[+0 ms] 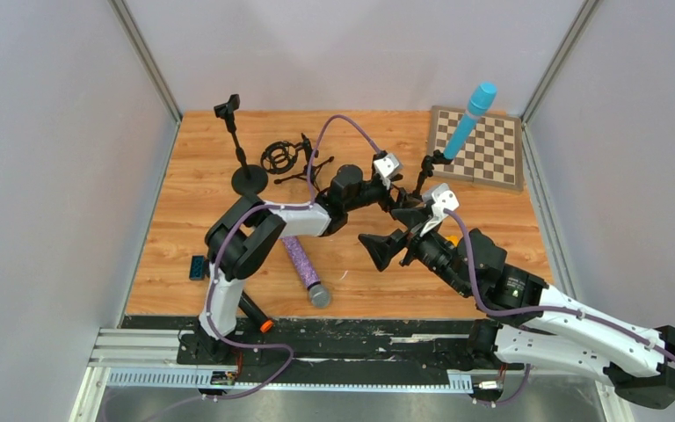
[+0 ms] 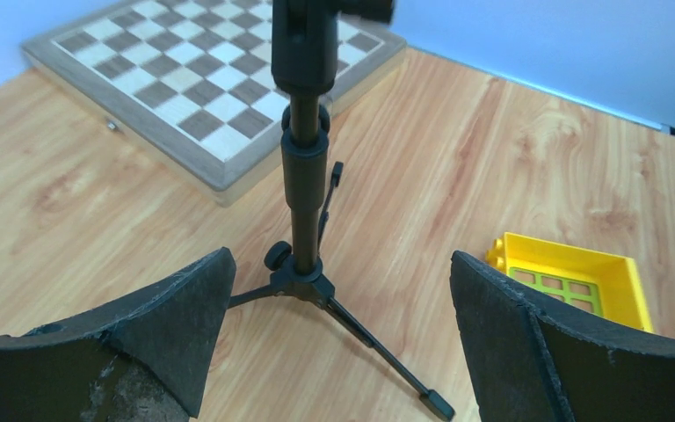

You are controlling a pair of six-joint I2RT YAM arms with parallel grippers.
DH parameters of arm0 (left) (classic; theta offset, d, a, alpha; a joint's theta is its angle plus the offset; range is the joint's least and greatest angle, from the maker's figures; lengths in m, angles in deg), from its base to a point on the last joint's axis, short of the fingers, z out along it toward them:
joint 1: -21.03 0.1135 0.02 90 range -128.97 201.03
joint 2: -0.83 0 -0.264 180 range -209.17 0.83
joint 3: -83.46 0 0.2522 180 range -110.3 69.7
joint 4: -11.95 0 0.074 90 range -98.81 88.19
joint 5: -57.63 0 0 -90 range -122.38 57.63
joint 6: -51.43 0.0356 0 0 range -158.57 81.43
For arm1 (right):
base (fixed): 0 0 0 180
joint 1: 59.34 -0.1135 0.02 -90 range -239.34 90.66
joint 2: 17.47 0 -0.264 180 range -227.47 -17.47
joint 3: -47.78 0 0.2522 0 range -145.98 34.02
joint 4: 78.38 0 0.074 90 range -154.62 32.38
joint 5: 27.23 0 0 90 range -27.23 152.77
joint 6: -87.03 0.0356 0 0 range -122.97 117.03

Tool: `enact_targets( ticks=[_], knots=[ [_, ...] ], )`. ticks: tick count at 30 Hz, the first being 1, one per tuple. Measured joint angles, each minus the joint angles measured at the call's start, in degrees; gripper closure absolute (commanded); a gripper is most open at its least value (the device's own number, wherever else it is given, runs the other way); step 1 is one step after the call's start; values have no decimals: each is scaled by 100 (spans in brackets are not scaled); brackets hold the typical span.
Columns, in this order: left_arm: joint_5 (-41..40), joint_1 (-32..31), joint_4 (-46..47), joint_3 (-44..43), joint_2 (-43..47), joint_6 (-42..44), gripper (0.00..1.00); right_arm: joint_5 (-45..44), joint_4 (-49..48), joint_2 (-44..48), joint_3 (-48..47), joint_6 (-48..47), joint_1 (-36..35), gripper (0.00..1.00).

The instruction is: Attach the microphones to the stand

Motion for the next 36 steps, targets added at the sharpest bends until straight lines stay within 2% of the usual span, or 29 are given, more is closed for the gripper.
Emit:
enact_targets(
  ticks=[6,13,15,18,21,25,29,36],
  knots=[
    [-205,0,81,949,1204,107,0,-39,0,-116,0,-2,0,0],
    [-367,2,-398,1843,2354,151,0,245,-2,-479,-87,-15,164,0],
    [-391,2,-586,2201,2677,127,0,501,-2,-616,-140,15,400,0],
    [-487,0,-1084,2583,3119,42,0,1314,-28,-776,-199,168,1150,0],
    [-678,0,-1655,2811,3565,-125,0,2107,-146,-955,-199,385,1906,0],
    [-1067,0,-2323,2992,4138,-376,0,2988,-306,-1471,-297,636,2527,0],
    [-1652,20,-3056,3123,4509,-651,0,3729,-422,-2144,-535,815,2785,0],
    [-2531,284,-4409,3348,5335,-1091,0,4306,-570,-3084,-1008,975,2815,0]
  ],
)
